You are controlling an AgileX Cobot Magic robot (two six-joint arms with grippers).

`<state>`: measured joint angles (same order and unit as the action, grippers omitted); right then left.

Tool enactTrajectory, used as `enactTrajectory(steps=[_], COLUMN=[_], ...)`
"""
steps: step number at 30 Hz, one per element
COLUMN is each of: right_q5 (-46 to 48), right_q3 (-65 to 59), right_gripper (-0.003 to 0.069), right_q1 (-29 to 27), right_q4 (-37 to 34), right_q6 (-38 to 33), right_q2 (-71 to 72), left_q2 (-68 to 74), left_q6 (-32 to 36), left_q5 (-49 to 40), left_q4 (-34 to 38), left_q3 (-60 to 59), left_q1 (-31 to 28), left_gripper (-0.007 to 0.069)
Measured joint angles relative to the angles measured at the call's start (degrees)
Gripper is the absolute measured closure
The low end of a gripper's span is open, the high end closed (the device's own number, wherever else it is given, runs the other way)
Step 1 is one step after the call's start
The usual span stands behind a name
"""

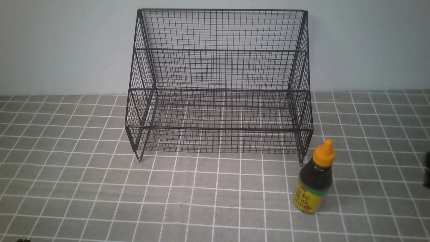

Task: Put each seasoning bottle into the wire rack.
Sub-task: Use the right arm to grab the condiment bottle closest to it, then use the right arm to put the condiment bottle back on the shelf

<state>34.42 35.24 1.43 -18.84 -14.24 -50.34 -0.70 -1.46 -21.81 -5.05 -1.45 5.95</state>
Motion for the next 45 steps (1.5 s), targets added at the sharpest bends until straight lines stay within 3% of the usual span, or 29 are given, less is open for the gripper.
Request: enactTrajectory(steps=[3,4,7,11,16,20,24,26,28,29,40,45], right_q5=[2.4,2.5,1.9,-1.5,-5.0,-7.4,-7.6,-7.5,-7.5,-7.6,12.6,15.3], right_q3=[5.2,5.4,8.8,10.1,10.1,10.2,10.2,10.2,10.2,10.3,23.9,33.0], right_gripper=[0.0534,0.0529,0.0412,0.0265,0.0125,0.0078,0.0125,0.0207,0.035,0.0376,0.0359,0.0359], right_q1=[3.0,3.5,8.6,14.5,16.5,16.5,16.5,16.5,16.5,16.5,16.6,16.8], right_q4=[-8.2,-8.9,-11.9,-12.6,-12.6,-12.6,-13.0,-13.1,-13.3,-13.1,-11.6,-11.6], right_q6=[-10.0,-10.9,-15.5,-16.9,-16.9,-16.9,-16.9,-16.9,-16.9,-17.2,-17.8,-18.0], right_q2=[-6.9,-7.5,-12.2,-17.0,-21.3,-24.6,-27.9,-28.3,-28.3,-28.3,-23.7,-22.7], left_q2=[0.0,0.0,0.0,0.0,0.0,0.0,0.0,0.0,0.0,0.0,0.0,0.0], left_q6=[0.0,0.0,0.0,0.0,0.0,0.0,0.0,0.0,0.0,0.0,0.0,0.0], left_q5=[0.0,0.0,0.0,0.0,0.0,0.0,0.0,0.0,0.0,0.0,0.0,0.0], left_q4=[0.0,0.0,0.0,0.0,0.0,0.0,0.0,0.0,0.0,0.0,0.0,0.0], left_q3=[0.0,0.0,0.0,0.0,0.0,0.0,0.0,0.0,0.0,0.0,0.0,0.0], left_q1=[0.0,0.0,0.0,0.0,0.0,0.0,0.0,0.0,0.0,0.0,0.0,0.0], left_gripper=[0.0631,0.0631,0.0631,0.0631,0.0631,0.0631,0.0631,0.0631,0.0631,0.0631,0.0631,0.0631])
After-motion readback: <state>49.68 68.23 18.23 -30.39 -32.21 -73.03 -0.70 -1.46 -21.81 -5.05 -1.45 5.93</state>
